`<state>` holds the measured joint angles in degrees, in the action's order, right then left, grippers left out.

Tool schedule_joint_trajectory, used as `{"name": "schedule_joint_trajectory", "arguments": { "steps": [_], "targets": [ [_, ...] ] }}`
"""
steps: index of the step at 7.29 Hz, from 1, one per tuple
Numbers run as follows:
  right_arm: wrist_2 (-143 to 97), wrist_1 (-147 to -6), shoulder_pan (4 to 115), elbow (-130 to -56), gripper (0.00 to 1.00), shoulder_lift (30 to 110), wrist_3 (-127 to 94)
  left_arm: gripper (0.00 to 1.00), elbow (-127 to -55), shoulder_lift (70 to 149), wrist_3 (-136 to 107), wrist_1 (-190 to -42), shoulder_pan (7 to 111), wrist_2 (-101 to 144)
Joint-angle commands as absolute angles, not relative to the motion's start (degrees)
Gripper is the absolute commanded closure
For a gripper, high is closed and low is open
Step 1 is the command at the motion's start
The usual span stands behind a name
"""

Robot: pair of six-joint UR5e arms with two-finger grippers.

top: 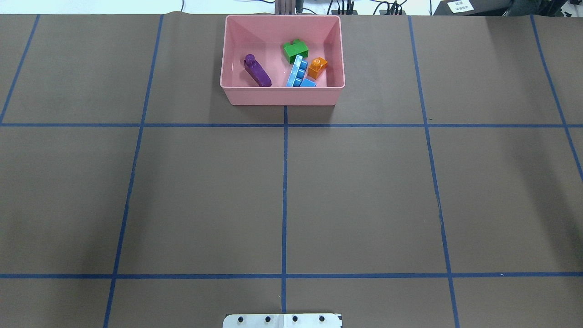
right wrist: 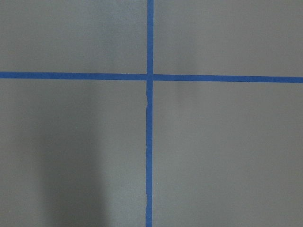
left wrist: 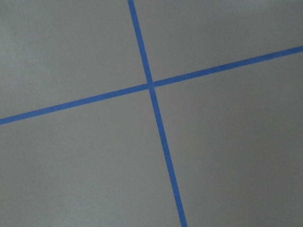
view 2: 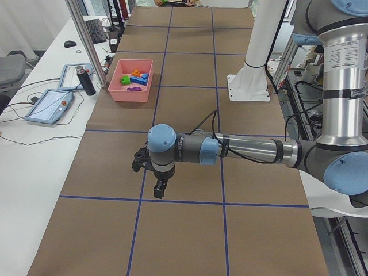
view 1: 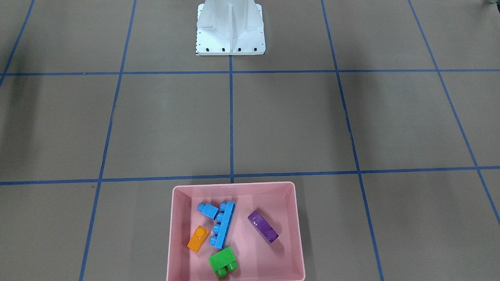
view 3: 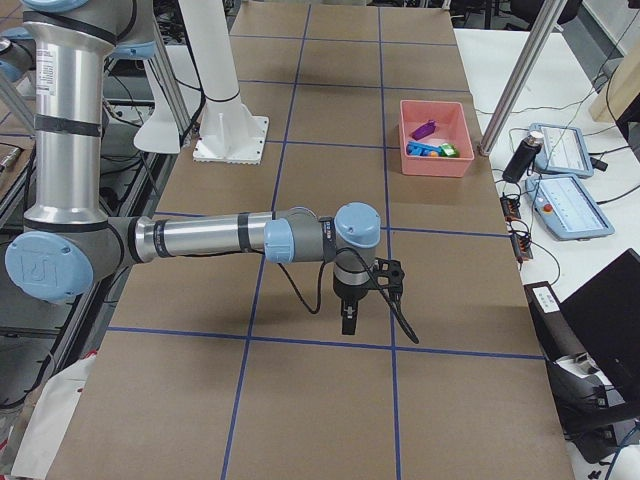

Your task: Put all blocks into box

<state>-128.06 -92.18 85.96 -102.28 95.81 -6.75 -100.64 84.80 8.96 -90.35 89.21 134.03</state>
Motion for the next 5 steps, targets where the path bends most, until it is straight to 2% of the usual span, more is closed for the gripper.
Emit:
{"name": "schedule_joint_trajectory", "arguments": {
  "steps": [1,5],
  "targets": [
    [-128.1,-92.1,85.9,-102.2,0.00,95.9,-6.7,0.00,-100.6,84.9,9.0,-90.4,89.2,134.0],
    [-128.8,-92.1,85.3,-102.3,0.00,95.9,-6.7,0.00,-100.6,85.0,8.9,-90.4,89.2,133.9]
  ]
}}
